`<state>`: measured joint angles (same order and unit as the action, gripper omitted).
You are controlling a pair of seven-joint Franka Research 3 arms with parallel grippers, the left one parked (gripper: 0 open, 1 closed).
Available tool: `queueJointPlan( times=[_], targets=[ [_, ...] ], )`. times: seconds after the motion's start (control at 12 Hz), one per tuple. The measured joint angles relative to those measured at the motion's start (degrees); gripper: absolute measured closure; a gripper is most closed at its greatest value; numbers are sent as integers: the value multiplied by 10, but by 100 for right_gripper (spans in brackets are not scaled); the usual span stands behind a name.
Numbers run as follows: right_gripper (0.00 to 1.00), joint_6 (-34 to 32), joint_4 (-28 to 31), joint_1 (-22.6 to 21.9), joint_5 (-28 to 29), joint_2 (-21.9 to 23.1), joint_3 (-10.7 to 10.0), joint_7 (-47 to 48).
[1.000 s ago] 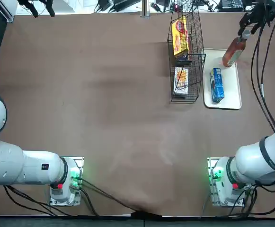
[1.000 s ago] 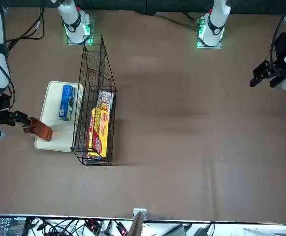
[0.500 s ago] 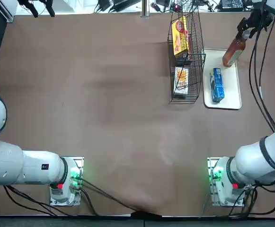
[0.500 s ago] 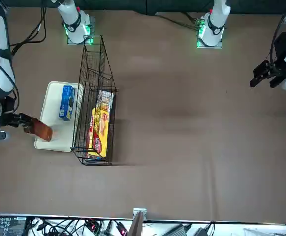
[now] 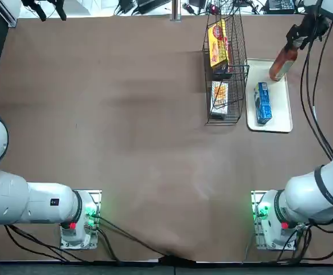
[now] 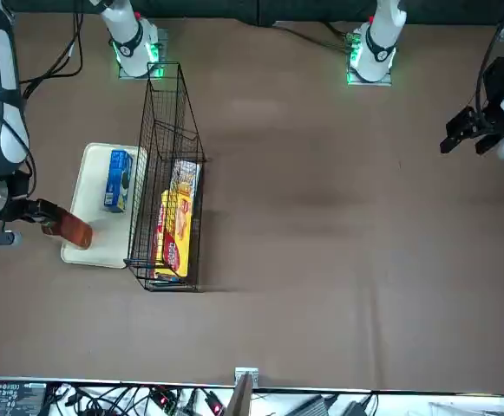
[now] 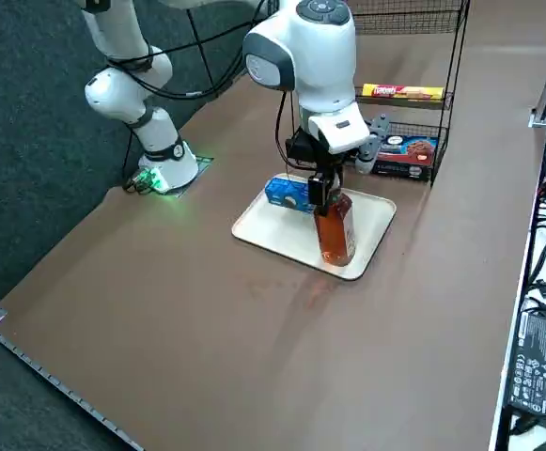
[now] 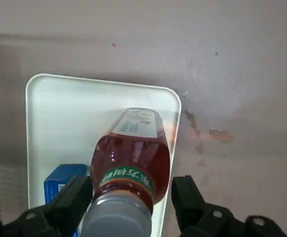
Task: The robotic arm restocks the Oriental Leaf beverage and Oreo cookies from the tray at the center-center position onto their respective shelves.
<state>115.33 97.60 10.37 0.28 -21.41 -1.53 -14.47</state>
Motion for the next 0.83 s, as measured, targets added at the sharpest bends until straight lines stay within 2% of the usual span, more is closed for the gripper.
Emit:
queueJointPlan(
  times=[0.5,0.58,0.67,0.83],
  targets=[
    [9,2,3,0,0,0,0,2],
    [17,2,3,0,0,0,0,4],
    [17,2,3,0,0,0,0,5],
    [29,1,3,0,3,2,1,8]
  ],
)
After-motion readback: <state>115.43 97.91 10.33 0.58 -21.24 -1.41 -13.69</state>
